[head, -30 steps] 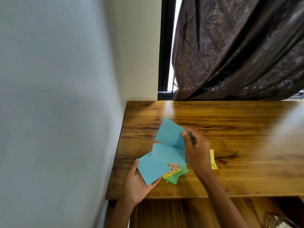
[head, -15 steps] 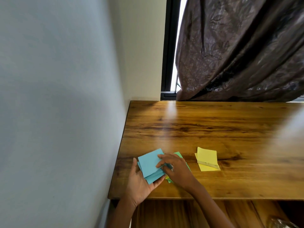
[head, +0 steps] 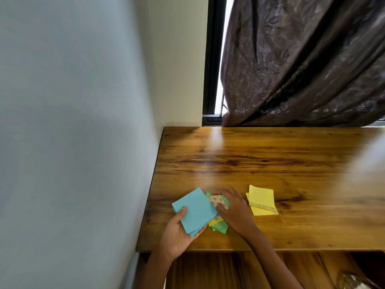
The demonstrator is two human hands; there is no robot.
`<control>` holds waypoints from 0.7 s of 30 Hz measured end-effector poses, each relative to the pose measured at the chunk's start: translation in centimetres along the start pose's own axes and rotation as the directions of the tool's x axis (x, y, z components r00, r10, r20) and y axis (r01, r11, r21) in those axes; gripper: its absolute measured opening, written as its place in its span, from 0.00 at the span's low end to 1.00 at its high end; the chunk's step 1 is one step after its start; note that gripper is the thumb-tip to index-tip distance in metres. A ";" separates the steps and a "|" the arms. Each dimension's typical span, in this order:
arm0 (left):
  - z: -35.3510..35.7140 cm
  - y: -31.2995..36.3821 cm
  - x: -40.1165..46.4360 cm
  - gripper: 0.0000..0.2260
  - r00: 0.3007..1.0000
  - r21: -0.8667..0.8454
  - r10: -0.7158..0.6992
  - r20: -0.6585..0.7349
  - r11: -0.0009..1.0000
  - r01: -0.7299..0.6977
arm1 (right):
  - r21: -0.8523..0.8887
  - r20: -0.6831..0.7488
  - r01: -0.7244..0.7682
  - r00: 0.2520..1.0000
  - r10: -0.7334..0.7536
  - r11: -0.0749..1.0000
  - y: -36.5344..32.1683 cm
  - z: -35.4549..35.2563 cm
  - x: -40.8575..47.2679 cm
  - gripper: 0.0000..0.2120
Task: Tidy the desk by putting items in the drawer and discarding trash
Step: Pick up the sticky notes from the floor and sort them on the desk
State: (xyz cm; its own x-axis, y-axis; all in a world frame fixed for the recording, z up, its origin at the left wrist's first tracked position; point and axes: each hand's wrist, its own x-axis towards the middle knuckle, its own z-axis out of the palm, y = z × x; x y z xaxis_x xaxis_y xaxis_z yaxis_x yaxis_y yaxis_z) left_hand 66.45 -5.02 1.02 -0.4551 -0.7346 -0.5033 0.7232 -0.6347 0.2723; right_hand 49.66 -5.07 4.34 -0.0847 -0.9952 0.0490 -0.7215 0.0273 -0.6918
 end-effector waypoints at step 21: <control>-0.7 0.2 0.1 0.34 0.998 0.044 0.064 0.012 0.997 -0.065 | -0.179 -0.096 -0.191 0.980 0.176 0.965 1.0 2.4 -1.2 0.43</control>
State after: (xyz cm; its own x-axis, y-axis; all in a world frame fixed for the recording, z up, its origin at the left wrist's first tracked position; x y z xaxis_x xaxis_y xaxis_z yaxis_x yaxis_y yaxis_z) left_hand 66.87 -5.04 0.45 -0.4140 -0.7767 -0.4746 0.7276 -0.5957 0.3402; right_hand 50.67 -4.07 1.81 -0.2762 -0.9611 -0.0049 -0.8031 0.2336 -0.5482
